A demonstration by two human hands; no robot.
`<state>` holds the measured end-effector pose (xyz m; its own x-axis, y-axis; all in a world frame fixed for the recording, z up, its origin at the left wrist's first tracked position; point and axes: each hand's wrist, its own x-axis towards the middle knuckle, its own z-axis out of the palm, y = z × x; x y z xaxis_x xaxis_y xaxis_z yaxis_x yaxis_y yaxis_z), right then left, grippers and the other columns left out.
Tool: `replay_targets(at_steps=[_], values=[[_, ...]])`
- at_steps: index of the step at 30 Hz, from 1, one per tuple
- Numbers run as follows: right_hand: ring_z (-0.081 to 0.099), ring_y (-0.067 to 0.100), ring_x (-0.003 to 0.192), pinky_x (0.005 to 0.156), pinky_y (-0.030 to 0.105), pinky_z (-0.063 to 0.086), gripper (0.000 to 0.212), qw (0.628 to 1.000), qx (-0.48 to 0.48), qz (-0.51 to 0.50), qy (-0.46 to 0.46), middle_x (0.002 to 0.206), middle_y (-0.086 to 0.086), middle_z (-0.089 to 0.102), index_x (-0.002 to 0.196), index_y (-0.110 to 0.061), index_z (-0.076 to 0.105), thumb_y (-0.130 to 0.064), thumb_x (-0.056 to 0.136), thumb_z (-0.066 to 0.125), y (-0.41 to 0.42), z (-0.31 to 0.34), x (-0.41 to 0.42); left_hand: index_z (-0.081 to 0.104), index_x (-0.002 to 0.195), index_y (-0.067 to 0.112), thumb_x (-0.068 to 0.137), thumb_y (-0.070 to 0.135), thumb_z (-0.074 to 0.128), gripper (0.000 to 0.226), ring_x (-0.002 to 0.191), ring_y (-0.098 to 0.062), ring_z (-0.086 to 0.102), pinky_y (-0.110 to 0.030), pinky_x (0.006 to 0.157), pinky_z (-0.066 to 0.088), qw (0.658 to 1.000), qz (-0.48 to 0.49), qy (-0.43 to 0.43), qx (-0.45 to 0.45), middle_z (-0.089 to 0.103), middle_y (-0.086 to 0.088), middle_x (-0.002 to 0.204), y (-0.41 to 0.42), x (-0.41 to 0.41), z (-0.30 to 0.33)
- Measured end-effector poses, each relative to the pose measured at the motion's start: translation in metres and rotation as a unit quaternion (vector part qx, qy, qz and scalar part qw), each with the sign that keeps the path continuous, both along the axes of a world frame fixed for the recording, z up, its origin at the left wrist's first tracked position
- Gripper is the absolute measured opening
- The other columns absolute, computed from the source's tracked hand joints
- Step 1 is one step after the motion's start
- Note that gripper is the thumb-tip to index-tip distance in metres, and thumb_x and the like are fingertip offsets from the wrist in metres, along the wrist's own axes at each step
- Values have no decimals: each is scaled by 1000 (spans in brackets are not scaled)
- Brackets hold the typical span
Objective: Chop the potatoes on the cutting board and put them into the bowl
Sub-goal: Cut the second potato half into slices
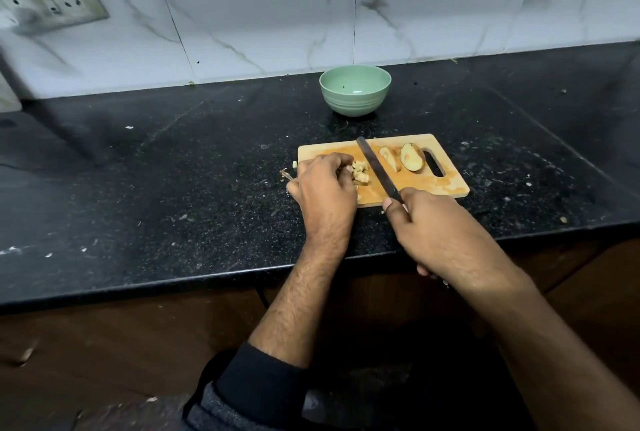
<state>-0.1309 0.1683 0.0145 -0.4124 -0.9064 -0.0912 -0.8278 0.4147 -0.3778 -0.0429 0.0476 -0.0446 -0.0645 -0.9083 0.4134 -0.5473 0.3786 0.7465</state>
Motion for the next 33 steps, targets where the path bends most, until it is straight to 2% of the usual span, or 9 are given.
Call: replay_targets(at_steps=[3, 5, 10, 14, 17, 23, 28, 33], values=[[65, 16, 59, 67, 38, 60, 35, 1000, -1, -9, 18, 71, -1, 65, 110, -24, 56, -50, 105, 33, 0, -3, -5, 74, 105, 29, 94, 19, 65, 18, 109, -5, 45, -30, 90, 20, 1000, 3, 0, 2, 69, 15, 108, -2, 0, -1], [65, 19, 65, 72, 40, 60, 39, 999, 16, -9, 30, 76, -1, 64, 106, -20, 57, -51, 105, 34, 1, -7, -9, 74, 104, 29, 95, 20, 64, 16, 105, -2, 41, -29, 88, 19, 1000, 3, 6, 4, 68, 16, 108, -3, -1, -2], [63, 14, 54, 70, 40, 60, 34, 1000, 7, -11, 24, 71, -2, 64, 97, -23, 55, -49, 105, 35, 3, -13, -11, 74, 97, 29, 96, 26, 65, 10, 105, -2, 45, -29, 86, 18, 999, -36, -2, -9, 68, 16, 105, -4, -1, -1], [67, 18, 63, 74, 41, 61, 37, 999, 15, -23, 26, 75, -2, 65, 101, -24, 59, -52, 104, 35, 4, -16, -11, 75, 97, 28, 94, 30, 67, 8, 106, -8, 49, -32, 88, 20, 998, -55, -25, -36, 69, 15, 105, 0, -3, 0], [66, 17, 61, 73, 41, 61, 35, 999, 8, -26, 28, 73, -2, 64, 102, -23, 57, -51, 105, 35, 5, -15, -15, 75, 101, 26, 92, 34, 69, 13, 109, -10, 49, -32, 90, 20, 997, -55, -33, -51, 68, 14, 106, 1, -3, 2], [66, 21, 66, 76, 41, 60, 35, 999, 0, -32, 37, 72, -2, 63, 99, -24, 56, -52, 104, 36, 5, -16, -26, 73, 109, 25, 93, 38, 66, 22, 115, -12, 47, -36, 96, 23, 987, -84, -92, -99, 66, 13, 113, 3, -8, 1], [68, 27, 76, 79, 40, 57, 35, 997, -14, -59, 49, 78, 1, 63, 102, -25, 58, -52, 103, 36, 2, -24, -39, 70, 119, 23, 94, 37, 63, 29, 119, -16, 48, -45, 102, 29, 966, -100, -182, -151, 65, 9, 118, 8, -14, 0], [64, 21, 57, 73, 38, 59, 36, 996, -50, -55, 41, 66, 0, 62, 99, -20, 58, -44, 106, 33, -5, -30, -48, 69, 117, 22, 95, 39, 60, 30, 117, -19, 51, -42, 98, 28, 953, -86, -217, -191, 67, 6, 114, 3, -24, 1]])
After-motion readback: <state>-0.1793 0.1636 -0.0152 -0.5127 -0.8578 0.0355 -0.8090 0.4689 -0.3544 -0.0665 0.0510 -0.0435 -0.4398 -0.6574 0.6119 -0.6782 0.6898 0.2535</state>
